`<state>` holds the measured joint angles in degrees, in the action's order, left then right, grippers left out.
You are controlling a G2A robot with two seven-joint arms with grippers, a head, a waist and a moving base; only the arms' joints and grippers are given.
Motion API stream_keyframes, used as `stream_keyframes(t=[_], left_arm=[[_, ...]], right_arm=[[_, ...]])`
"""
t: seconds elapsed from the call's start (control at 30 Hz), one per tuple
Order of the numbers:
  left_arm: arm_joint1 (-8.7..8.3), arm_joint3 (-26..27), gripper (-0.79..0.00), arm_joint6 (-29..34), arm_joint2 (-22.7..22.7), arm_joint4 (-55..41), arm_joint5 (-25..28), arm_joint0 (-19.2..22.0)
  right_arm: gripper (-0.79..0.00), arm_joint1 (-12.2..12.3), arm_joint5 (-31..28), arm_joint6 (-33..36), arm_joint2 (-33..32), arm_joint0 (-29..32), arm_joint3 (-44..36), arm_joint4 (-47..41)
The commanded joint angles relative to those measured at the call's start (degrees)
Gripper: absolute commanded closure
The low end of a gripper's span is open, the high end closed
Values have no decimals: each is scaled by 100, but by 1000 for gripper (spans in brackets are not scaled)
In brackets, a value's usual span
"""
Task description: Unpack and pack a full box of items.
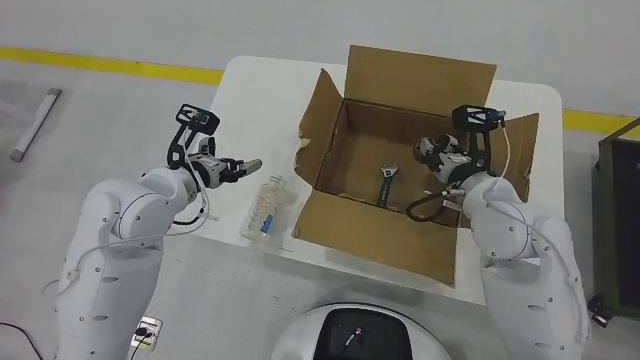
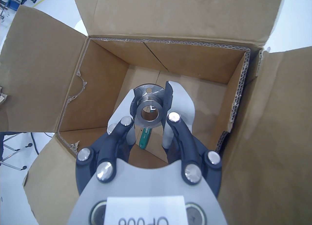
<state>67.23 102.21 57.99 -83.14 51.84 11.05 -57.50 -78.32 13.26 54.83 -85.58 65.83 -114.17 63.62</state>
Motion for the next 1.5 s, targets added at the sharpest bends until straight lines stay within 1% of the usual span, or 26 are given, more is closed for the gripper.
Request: stream_keyframes(t=[0.0,0.17,0.3,0.47,0.6,0.7,0.83,0.9,1.13,1.27,1.4,1.47], left_arm=[[0,0,-785,0,0,0,0,0],[0,0,-785,0,0,0,0,0],[0,0,-785,0,0,0,0,0],[0,0,-785,0,0,0,0,0],[0,0,-785,0,0,0,0,0],[0,0,-785,0,0,0,0,0],[0,0,-785,0,0,0,0,0],[0,0,-785,0,0,0,0,0],[0,0,-785,0,0,0,0,0],[0,0,-785,0,0,0,0,0],[0,0,-785,0,0,0,0,0],[0,0,-785,0,0,0,0,0]], right_arm=[[0,0,-124,-241,43,91,-79,-75],[0,20,-198,-605,-154,110,-547,-168],[0,55,-298,-818,-643,110,-1156,-442],[0,114,-427,-714,-1301,255,-1594,-676],[0,155,-489,-571,-1702,416,-1749,-742],[0,187,-469,-479,-2021,560,-1861,-711],[0,233,-418,-334,-2420,750,-2018,-436],[0,260,-409,-216,-2634,834,-2047,-236],[0,321,-349,173,-3159,1086,-1689,-186],[0,350,-309,427,-3231,1305,-1462,43],[0,380,-326,760,-3148,1605,-1183,568],[0,379,-228,958,-3023,1714,-999,656]])
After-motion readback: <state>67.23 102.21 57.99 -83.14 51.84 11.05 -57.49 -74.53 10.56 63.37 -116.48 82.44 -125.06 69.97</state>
